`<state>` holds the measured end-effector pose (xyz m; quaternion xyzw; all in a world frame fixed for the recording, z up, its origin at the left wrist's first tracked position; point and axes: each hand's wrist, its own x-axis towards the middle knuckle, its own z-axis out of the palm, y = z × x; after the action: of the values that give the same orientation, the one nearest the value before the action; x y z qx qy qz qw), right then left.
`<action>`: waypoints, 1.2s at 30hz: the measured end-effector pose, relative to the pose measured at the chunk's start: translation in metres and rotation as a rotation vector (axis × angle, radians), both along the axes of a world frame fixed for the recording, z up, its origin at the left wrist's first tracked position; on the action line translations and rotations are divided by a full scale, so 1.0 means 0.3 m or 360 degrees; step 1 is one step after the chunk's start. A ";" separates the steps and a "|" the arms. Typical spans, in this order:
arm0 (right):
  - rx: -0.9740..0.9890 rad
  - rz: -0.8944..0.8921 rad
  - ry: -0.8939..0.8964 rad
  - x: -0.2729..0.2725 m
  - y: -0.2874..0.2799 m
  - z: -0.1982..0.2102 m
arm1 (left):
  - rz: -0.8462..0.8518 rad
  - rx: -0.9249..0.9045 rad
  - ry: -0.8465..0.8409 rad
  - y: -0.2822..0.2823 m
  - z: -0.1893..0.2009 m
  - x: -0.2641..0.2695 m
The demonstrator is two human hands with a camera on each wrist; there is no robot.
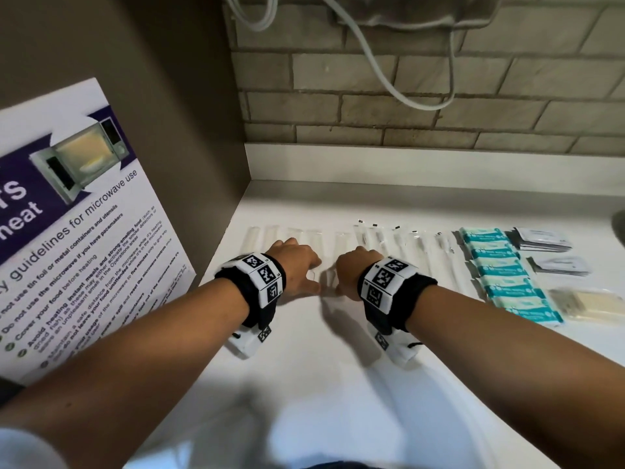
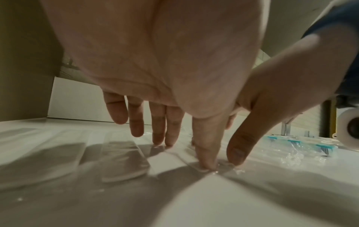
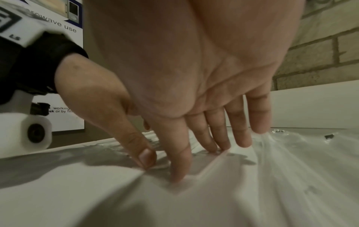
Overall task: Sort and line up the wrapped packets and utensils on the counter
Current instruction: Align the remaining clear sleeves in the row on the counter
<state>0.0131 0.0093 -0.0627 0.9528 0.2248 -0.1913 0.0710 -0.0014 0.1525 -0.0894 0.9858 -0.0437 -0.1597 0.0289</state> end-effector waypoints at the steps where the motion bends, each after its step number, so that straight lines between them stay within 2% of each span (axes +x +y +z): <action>1: 0.0020 -0.0021 0.0001 -0.005 -0.003 -0.003 | -0.0016 0.0020 -0.0012 -0.001 0.001 0.000; 7: 0.0053 -0.0027 -0.0049 -0.031 -0.020 0.003 | 0.0044 0.0017 0.0036 0.025 -0.021 0.004; 19: 0.0097 -0.0026 0.0024 -0.065 -0.035 0.053 | -0.0103 0.0054 -0.0019 0.004 -0.003 0.001; 27: 0.0065 0.0000 0.0040 -0.071 -0.039 0.057 | 0.0031 -0.0031 0.0008 0.007 -0.032 0.008; 36: 0.0033 0.0037 0.0024 -0.053 -0.036 0.035 | 0.0014 -0.0055 0.0000 0.006 -0.026 0.008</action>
<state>-0.0027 -0.0015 -0.0521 0.9493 0.2385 -0.1954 0.0616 0.0010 0.1544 -0.0973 0.9853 -0.0421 -0.1589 0.0466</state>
